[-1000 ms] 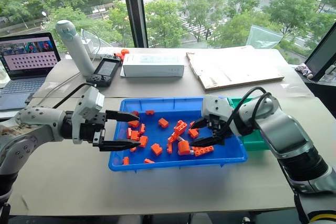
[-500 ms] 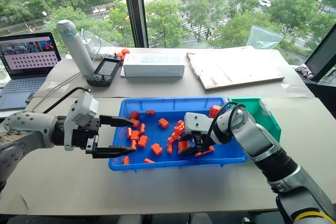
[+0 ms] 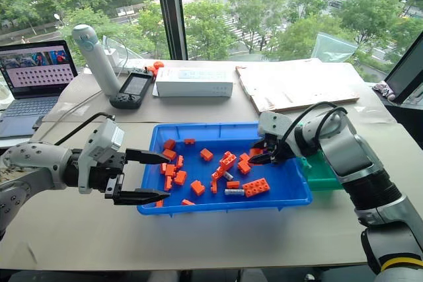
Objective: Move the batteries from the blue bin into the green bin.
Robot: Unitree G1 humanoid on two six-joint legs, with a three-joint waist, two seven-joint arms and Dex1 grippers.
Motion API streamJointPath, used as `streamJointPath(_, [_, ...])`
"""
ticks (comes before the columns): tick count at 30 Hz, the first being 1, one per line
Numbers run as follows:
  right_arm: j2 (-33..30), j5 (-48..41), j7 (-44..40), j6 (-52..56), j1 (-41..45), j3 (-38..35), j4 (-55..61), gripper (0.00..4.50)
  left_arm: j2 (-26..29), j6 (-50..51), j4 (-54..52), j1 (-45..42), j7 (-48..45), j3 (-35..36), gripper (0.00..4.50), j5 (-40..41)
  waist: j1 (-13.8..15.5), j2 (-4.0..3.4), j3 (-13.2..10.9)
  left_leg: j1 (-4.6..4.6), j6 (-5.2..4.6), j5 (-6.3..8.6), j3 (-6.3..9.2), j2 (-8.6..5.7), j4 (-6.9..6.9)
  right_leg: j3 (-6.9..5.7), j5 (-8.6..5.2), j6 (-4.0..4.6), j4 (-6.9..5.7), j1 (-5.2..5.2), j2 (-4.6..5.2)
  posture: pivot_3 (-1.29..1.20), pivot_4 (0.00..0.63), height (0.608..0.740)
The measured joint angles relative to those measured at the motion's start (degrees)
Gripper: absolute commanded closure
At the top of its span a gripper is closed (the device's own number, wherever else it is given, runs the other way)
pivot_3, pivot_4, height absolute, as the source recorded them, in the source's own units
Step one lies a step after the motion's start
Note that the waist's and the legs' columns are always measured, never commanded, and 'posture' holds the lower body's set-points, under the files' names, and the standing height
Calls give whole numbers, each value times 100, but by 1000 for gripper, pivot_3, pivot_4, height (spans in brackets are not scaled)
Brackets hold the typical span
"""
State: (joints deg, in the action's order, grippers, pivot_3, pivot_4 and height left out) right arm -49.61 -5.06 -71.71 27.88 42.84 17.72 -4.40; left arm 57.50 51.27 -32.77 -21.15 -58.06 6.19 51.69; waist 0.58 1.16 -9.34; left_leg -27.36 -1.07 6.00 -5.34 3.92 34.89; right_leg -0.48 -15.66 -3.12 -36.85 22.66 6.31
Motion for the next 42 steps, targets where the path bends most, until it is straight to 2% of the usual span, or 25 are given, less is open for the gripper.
streamJointPath(1, [0,84,60,-70,-17,6,-144,2045,-4,-1,2,-30,-4,-20,0,0,-2,0,0,0,0,0,0,0,0,0,2,-3,-1,0,0,0,150,740])
streamJointPath(3, [15,217,159,-225,-45,6,-393,1549,-5,-4,7,-73,-15,-46,0,-2,-4,0,0,-1,-1,-2,-2,0,-1,2,5,-9,-2,-2,-1,0,150,740])
streamJointPath(4, [47,254,170,-273,-45,6,-419,1112,-5,-4,26,-98,-23,-61,0,-2,-9,0,0,-1,-1,-2,-2,1,-2,3,4,-10,-4,-7,-2,0,150,740])
streamJointPath(7, [76,252,152,-358,-44,-2,-380,193,-7,-4,67,-135,-36,-74,0,-5,-14,1,-1,-1,-1,-4,-2,1,-3,4,4,-10,-6,-19,-3,0,150,740])
streamJointPath(14, [43,-354,-795,18,-42,27,699,193,-7,-4,107,-139,-65,-101,0,-9,-9,1,-1,1,1,-2,3,2,0,0,2,-12,-5,-14,-3,0,150,740])
streamJointPath(18, [53,-398,-1178,10,-43,409,904,193,-7,-4,107,-139,-68,-140,0,-11,9,1,-1,1,3,-1,4,0,4,-5,-6,5,-3,-2,0,0,150,740])
streamJointPath(21, [136,-296,-1249,-44,-1,541,867,899,-7,-4,104,-139,-66,-151,0,-12,1,1,-1,0,3,-1,4,1,3,-4,-7,8,-4,-1,0,0,150,740])
streamJointPath(24, [316,-208,-1362,-242,46,737,828,1846,-7,-1,98,-138,-48,-151,0,-8,-6,1,-1,0,3,-2,4,2,0,-4,0,-6,-8,3,-2,0,150,740])
streamJointPath(35, [561,173,-1607,-878,200,1113,470,1846,51,11,92,-137,-13,-149,0,3,-3,1,-1,0,4,-3,4,2,1,-6,-2,-7,-13,4,-2,0,150,740])
streamJointPath(38, [601,226,-1638,-911,199,1158,438,2533,66,11,91,-132,-13,-148,0,5,1,1,-1,0,5,-3,4,2,2,-6,-2,-7,-14,4,-2,0,150,740])
streamJointPath(42, [701,372,-1646,-921,199,1320,357,3907,95,11,84,-109,-13,-135,0,11,-4,1,-1,0,5,-4,4,2,2,-6,-2,-7,-16,4,-2,0,150,740])
